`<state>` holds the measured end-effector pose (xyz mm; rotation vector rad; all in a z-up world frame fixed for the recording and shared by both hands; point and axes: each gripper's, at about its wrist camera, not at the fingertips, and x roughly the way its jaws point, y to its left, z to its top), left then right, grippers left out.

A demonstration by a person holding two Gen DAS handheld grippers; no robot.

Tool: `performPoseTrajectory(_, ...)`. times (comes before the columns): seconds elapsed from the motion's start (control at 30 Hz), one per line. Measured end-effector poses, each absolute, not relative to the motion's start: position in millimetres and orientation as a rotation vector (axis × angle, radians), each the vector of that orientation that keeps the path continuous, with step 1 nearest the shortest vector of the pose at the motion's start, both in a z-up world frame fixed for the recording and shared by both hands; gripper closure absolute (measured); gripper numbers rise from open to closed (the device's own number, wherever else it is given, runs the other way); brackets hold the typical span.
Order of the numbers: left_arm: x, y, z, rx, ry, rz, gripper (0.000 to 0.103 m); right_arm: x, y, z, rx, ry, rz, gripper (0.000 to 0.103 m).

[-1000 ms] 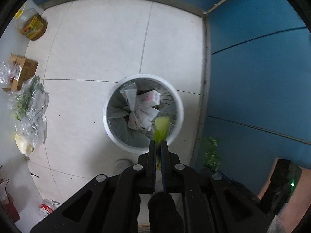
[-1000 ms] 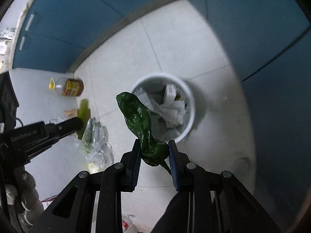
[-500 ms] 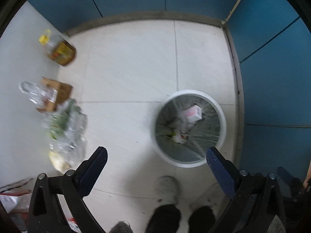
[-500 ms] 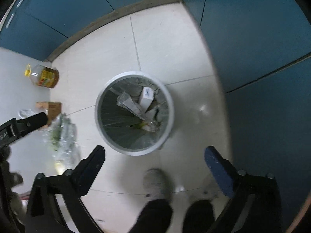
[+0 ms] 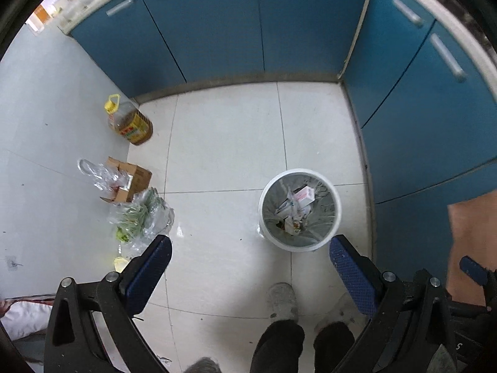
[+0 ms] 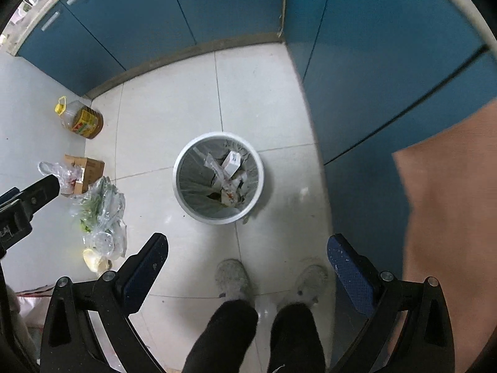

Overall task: Collect trash
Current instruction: 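Lift both tools from the bin back toward the counter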

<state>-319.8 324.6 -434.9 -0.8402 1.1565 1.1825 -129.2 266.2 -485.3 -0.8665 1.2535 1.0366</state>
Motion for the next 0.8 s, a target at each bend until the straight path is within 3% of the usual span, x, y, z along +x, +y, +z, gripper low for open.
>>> performPoseTrajectory(0.47,-317,265,-277,-0.817,1.053,1.119,0.000,-120,206,-268,-0.749,1.102,1.088,0.000)
performPoseTrajectory(0.8,-310,235,-192,-0.718,0.929,1.214,0.000,-109,167,-184,-0.579,1.097,1.188,0.000)
